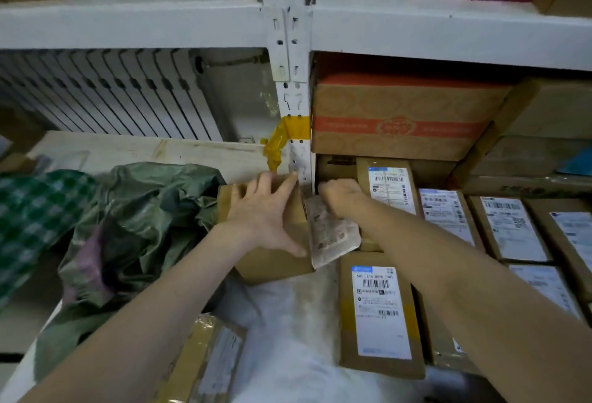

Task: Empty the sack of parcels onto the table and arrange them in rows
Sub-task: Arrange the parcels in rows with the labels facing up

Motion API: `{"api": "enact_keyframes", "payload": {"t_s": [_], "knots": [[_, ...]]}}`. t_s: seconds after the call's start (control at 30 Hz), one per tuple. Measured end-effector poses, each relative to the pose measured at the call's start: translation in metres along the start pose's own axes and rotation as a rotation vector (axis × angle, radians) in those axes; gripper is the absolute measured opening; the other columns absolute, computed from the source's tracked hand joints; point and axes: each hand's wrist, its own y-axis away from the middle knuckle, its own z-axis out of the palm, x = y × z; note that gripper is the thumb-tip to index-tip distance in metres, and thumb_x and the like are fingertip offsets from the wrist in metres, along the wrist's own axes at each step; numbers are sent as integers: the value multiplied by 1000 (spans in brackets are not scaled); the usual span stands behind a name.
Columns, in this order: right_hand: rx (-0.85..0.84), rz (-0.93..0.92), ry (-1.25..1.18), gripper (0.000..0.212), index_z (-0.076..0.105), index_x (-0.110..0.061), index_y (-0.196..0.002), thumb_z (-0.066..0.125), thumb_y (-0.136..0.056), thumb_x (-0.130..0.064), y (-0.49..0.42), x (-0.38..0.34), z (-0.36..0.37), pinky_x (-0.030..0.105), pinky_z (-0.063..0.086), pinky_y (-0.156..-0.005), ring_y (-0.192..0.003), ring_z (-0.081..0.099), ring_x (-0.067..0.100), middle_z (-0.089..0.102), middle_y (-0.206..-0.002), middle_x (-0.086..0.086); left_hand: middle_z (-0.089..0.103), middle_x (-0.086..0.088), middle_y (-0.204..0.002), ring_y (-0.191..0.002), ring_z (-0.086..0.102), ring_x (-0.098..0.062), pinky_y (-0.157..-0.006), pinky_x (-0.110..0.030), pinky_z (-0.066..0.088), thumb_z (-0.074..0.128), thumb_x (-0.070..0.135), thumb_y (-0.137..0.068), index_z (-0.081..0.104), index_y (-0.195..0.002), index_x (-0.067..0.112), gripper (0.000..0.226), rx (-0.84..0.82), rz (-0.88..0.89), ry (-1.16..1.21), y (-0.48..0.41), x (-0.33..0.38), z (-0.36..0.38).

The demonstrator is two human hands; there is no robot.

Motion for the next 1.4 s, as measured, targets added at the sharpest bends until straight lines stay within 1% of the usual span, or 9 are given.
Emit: {"api": "enact_keyframes", "payload": {"t_s": [0.27, 0.57, 0.7, 0.93, 1.1, 1.17, 1.23, 1.3, 1.4], "knots": [[-49, 203, 89, 43, 39, -6, -140, 38, -98, -14, -47, -5, 38, 43, 34, -105, -134, 32, 32, 35, -145, 18, 16, -5, -139, -135, 22, -34, -116, -54, 18, 81, 49, -58, -15, -149, 39, 133, 13, 37, -31, 7, -20, -12], [57, 198, 98, 35, 46, -5, -132, 39, -98, -13, -43, -14, 35, 36, 43, -84, -117, 53, 30, 50, -131, 16, 17, 1, -137, -134, 22, -30, -113, -48, 29, 81, 50, -58, -9, -150, 45, 129, -35, -5, 133, 7, -25, -12], [-177, 108, 85, 36, 58, -7, -125, 51, -90, -9, -24, -28, 44, 42, 51, -80, -113, 57, 35, 59, -126, 11, 18, 0, -134, -131, 25, -30, -111, -47, 32, 81, 51, -57, -8, -151, 43, 129, 3, -5, 144, 12, -18, -20], [-52, 216, -639, 32, 58, -2, -120, 51, -89, 1, 6, -21, 9, 36, 51, -84, -107, 60, 31, 61, -117, 12, 22, -1, -133, -128, 28, -32, -109, -47, 33, 82, 50, -56, -4, -151, 43, 128, 42, -35, 148, 33, -7, -29], [-69, 16, -1454, 29, 60, -12, -123, 55, -94, -12, 88, -15, -53, 36, 50, -93, -96, 65, 17, 65, -100, 1, 25, -7, -136, -132, 27, -34, -106, -45, 37, 83, 51, -55, 5, -152, 43, 125, 98, -85, 314, 58, -4, -47], [-183, -140, -1633, 43, 52, -20, -130, 62, -90, -34, 129, -17, -63, 45, 42, -106, -117, 58, 20, 62, -122, 3, 27, -10, -139, -133, 29, -34, -105, -42, 36, 85, 48, -57, 12, -152, 41, 120, 111, -94, 423, 72, -5, -56], [-243, -217, -1580, 92, 38, -22, -142, 79, -65, -54, 164, -19, -66, 46, 38, -109, -129, 48, 22, 52, -136, 1, 30, -9, -145, -133, 34, -30, -102, -39, 38, 86, 39, -63, 22, -151, 38, 109, 107, -75, 575, 92, -7, -65], [-305, -235, -1494, 124, 28, -24, -146, 91, -43, -53, 192, -22, -67, 45, 39, -108, -128, 49, 22, 49, -138, 1, 38, -4, -144, -125, 45, -25, -92, -35, 44, 86, 28, -66, 31, -149, 36, 100, 61, -8, 779, 113, -10, -72], [-423, -284, -1500, 123, 29, -25, -144, 96, -40, -33, 227, -29, -62, 36, 52, -94, -115, 60, 19, 56, -131, 3, 50, -2, -136, -110, 58, -23, -84, -39, 54, 90, 24, -53, 46, -137, 41, 97, -58, 84, 1056, 146, -21, -71]]}}
